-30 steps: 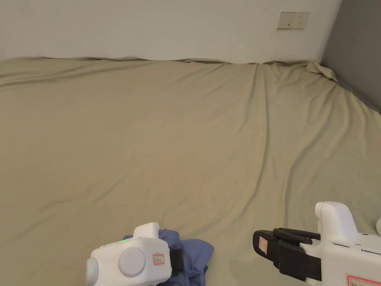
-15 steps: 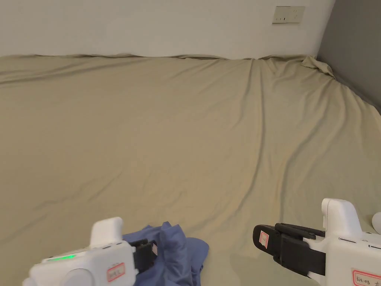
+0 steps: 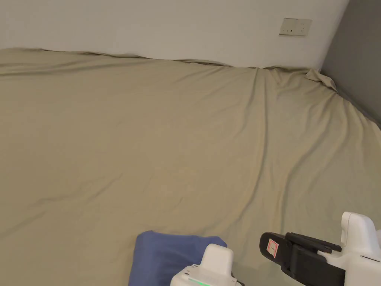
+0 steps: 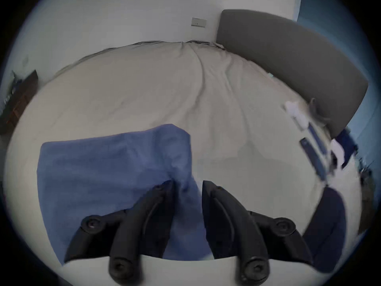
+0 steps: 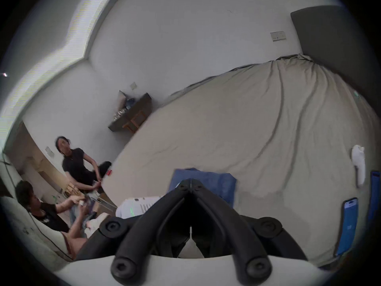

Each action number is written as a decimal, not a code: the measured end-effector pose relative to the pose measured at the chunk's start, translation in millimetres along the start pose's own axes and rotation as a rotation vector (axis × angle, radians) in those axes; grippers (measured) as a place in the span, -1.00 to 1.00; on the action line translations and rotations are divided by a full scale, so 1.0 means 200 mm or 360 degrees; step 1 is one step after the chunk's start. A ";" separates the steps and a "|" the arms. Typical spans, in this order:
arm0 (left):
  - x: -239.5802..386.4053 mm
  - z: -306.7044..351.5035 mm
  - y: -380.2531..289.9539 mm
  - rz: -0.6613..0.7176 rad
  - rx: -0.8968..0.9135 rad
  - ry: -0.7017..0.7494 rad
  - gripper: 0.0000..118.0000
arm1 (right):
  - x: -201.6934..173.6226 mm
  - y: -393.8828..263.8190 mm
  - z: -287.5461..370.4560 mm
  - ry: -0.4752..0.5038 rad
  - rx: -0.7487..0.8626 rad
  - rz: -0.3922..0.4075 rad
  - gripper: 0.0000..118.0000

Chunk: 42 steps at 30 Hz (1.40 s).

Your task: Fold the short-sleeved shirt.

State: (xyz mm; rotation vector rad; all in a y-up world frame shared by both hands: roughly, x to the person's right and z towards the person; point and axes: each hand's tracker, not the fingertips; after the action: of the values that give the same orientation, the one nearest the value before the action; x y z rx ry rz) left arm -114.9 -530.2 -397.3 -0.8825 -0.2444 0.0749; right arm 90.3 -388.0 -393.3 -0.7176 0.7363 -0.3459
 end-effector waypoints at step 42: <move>-0.97 0.13 -0.03 0.0709 -0.0114 -0.0470 -0.17 | 0.69 -0.47 -0.88 0.0311 -0.0718 -0.1006 -0.97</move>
State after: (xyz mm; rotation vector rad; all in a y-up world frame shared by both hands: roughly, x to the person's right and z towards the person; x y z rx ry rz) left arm -308.6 -547.0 -412.3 -0.9841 -0.3233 0.6164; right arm 58.8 -609.2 -486.9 -1.3618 0.7676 -0.8487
